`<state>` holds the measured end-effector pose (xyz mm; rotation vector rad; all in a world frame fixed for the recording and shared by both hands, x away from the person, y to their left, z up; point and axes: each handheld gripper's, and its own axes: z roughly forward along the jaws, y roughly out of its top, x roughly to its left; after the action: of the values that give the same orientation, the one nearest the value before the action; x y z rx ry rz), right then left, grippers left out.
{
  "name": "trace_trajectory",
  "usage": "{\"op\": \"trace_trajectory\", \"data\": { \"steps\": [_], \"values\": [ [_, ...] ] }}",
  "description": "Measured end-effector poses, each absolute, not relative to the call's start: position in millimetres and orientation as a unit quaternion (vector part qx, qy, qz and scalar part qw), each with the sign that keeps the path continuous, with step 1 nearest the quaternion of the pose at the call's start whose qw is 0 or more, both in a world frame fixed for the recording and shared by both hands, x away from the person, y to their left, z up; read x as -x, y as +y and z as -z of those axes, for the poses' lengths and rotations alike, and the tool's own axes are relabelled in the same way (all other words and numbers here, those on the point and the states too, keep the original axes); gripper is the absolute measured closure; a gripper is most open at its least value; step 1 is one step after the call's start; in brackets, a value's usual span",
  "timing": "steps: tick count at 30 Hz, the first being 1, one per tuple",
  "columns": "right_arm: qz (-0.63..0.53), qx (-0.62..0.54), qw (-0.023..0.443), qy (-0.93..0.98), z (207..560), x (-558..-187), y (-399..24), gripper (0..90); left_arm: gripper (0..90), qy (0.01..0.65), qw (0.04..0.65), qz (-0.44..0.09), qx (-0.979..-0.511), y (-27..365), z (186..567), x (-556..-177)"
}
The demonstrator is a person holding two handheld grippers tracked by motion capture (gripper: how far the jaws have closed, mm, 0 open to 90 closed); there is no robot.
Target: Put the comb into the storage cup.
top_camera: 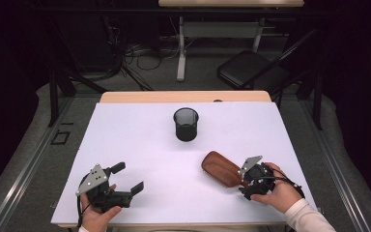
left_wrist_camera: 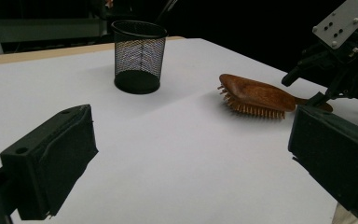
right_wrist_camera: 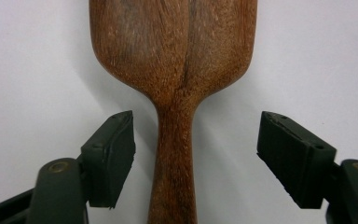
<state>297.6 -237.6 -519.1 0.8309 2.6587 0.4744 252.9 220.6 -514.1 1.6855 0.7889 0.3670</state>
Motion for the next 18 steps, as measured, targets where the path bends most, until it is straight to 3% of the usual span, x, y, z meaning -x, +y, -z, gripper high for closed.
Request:
{"op": "trace_trajectory", "data": {
  "steps": [5,6,18],
  "values": [
    [-0.158,-0.297,0.144,0.931,520.6,-298.2,-237.8,32.4,0.9,0.339,0.583,-0.157,-0.722,220.7,514.3,-253.1],
    [-0.155,-0.299,0.140,0.931,521.1,-298.1,-237.9,36.5,0.8,0.339,0.583,-0.156,-0.722,220.6,514.4,-253.1],
    [-0.158,-0.322,0.124,0.925,522.7,-302.7,-237.2,40.4,0.9,0.338,0.584,-0.154,-0.722,220.5,514.8,-253.6]
  ]
}}
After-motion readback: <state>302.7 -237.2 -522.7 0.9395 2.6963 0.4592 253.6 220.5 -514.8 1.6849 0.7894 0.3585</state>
